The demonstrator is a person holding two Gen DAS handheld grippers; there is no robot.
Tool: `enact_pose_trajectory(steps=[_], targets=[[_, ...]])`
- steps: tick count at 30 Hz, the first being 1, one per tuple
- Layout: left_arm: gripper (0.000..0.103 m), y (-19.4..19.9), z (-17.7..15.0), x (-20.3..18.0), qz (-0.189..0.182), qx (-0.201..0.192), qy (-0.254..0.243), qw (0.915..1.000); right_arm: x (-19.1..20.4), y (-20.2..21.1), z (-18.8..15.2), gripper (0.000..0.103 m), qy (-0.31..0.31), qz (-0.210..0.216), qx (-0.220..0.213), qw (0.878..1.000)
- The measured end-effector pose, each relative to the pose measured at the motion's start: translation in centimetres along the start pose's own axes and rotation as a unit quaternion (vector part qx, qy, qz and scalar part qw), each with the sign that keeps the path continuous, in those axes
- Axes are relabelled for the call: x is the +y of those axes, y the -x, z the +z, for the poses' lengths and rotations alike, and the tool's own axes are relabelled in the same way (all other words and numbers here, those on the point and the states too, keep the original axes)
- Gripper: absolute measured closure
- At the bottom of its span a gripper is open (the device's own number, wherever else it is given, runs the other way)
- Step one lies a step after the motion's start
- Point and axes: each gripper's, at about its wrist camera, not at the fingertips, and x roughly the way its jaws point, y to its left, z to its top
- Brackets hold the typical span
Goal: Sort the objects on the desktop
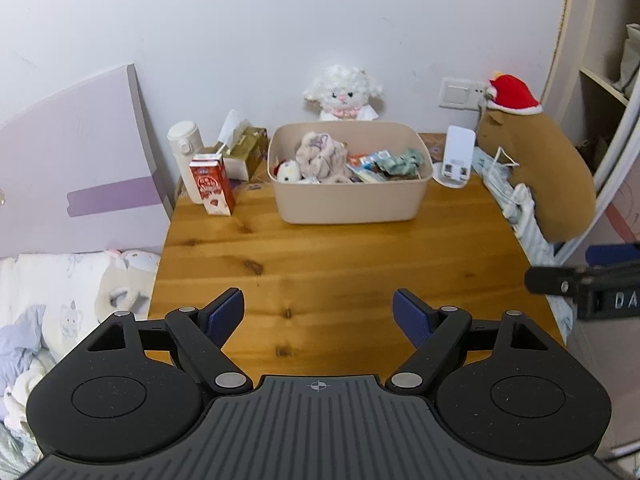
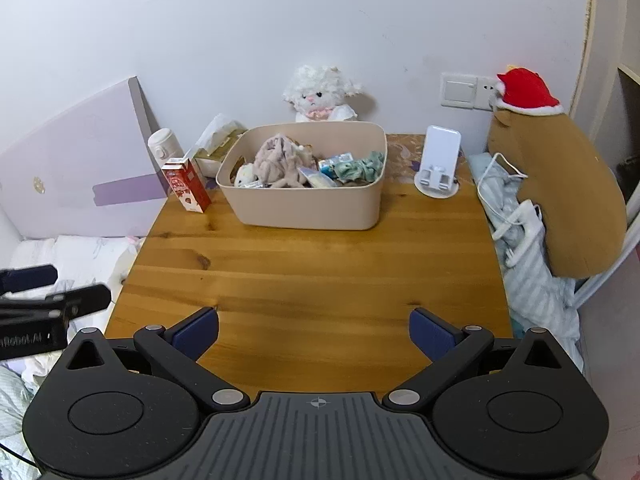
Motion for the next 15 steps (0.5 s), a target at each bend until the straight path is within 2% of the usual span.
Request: enact_pose_trajectory(steps=[4, 15], targets=[[0.020, 0.9, -1.1, -0.1, 0.010, 0.009, -0.005, 0.9999, -0.3, 1.4, -0.8, 0.000, 0.012, -0.016, -0.009, 1.000], [0.020, 3.2, -2.3, -0.3, 0.008, 0.009, 0.015, 0.9998, 0.0, 3.1, -2.8, 0.000, 0.026, -0.008, 0.007, 1.000]])
